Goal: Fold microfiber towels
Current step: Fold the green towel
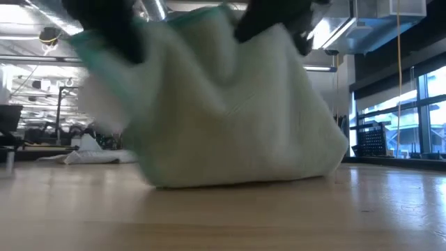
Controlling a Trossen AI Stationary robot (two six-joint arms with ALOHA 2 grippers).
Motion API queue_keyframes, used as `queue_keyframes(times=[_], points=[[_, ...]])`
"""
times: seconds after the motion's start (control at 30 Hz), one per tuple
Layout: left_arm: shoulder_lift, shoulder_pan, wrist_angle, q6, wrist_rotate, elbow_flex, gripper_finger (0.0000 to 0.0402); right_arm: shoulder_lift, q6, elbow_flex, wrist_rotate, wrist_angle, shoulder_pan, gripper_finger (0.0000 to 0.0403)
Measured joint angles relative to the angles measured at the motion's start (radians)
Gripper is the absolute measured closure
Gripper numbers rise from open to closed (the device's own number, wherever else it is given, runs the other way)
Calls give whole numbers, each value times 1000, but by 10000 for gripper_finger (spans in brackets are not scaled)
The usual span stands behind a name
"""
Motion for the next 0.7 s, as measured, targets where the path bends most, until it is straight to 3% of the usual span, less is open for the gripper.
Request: queue_keyframes(times=[0.27, 0.47, 0.7], points=[[0, 116, -62, 299, 7, 106, 401, -65, 201, 2, 55, -201, 85, 387], [0, 223, -57, 424, 64, 115, 401, -80, 340, 0, 206, -341, 170, 393], [0, 333, -28, 475, 103, 115, 401, -82, 285, -1, 284, -531, 156, 381]])
